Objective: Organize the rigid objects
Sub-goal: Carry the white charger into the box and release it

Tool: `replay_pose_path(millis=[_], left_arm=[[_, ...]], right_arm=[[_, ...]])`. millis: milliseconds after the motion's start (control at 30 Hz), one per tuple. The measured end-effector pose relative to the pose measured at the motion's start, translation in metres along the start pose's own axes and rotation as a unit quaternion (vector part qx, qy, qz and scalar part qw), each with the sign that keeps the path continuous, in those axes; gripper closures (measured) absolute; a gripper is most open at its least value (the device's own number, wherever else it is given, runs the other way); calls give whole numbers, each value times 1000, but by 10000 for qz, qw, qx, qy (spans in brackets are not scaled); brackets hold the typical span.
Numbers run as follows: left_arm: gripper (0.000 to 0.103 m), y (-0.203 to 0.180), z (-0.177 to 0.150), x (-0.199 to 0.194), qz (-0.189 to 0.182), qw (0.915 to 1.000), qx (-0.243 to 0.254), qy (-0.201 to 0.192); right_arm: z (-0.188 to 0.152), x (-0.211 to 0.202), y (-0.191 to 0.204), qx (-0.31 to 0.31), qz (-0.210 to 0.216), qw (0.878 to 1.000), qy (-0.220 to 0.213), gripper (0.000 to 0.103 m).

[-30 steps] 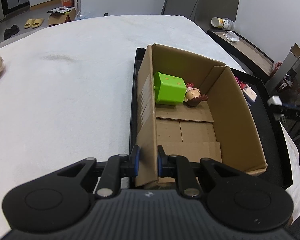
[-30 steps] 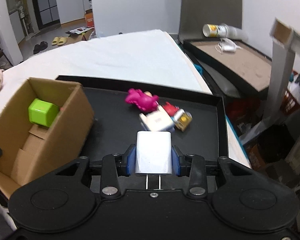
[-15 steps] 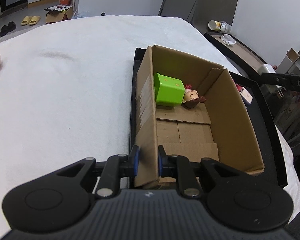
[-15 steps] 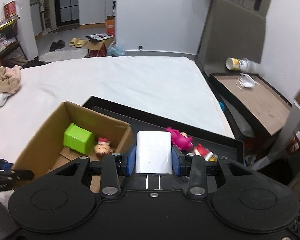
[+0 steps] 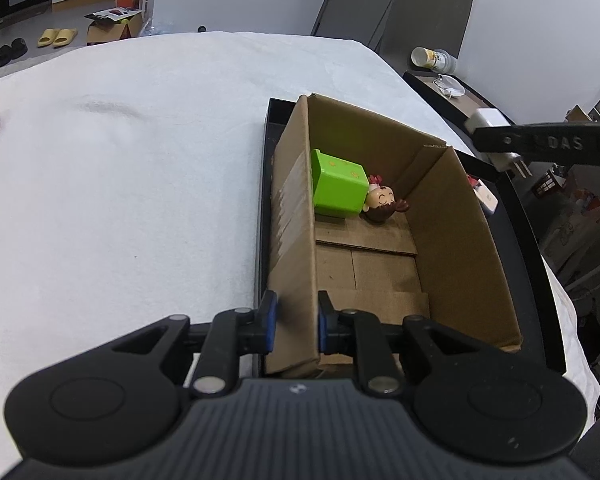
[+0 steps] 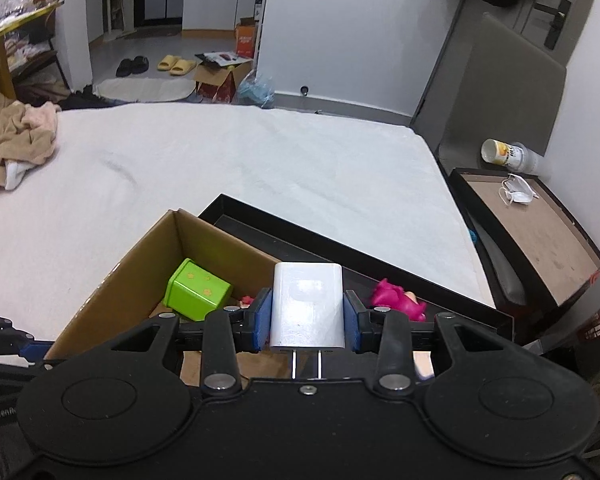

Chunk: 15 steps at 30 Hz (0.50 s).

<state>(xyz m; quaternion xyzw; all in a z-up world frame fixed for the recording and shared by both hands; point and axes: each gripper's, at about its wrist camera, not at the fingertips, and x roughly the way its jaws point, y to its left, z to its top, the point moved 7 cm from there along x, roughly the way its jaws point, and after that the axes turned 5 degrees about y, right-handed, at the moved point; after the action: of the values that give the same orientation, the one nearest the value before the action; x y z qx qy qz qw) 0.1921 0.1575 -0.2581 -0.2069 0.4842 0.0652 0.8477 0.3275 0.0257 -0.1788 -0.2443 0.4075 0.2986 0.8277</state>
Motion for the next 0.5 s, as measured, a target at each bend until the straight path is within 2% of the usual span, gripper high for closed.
replay_pose_path(millis=[267, 367, 433, 500], left_arm=[[84, 2, 0, 1, -103, 9999, -20, -5], [84, 3, 0, 2, -139, 9999, -31, -16], [83, 3, 0, 2, -173, 9998, -39, -26], [83, 4, -1, 2, -173, 9998, -39, -39]], right_arm=[[8, 15, 16, 21, 59, 9999, 140, 66], [9, 22, 14, 100, -126, 9996, 247, 57], [8, 23, 11, 129, -255, 9993, 238, 56], [7, 21, 9, 235, -177, 9993, 220, 56]])
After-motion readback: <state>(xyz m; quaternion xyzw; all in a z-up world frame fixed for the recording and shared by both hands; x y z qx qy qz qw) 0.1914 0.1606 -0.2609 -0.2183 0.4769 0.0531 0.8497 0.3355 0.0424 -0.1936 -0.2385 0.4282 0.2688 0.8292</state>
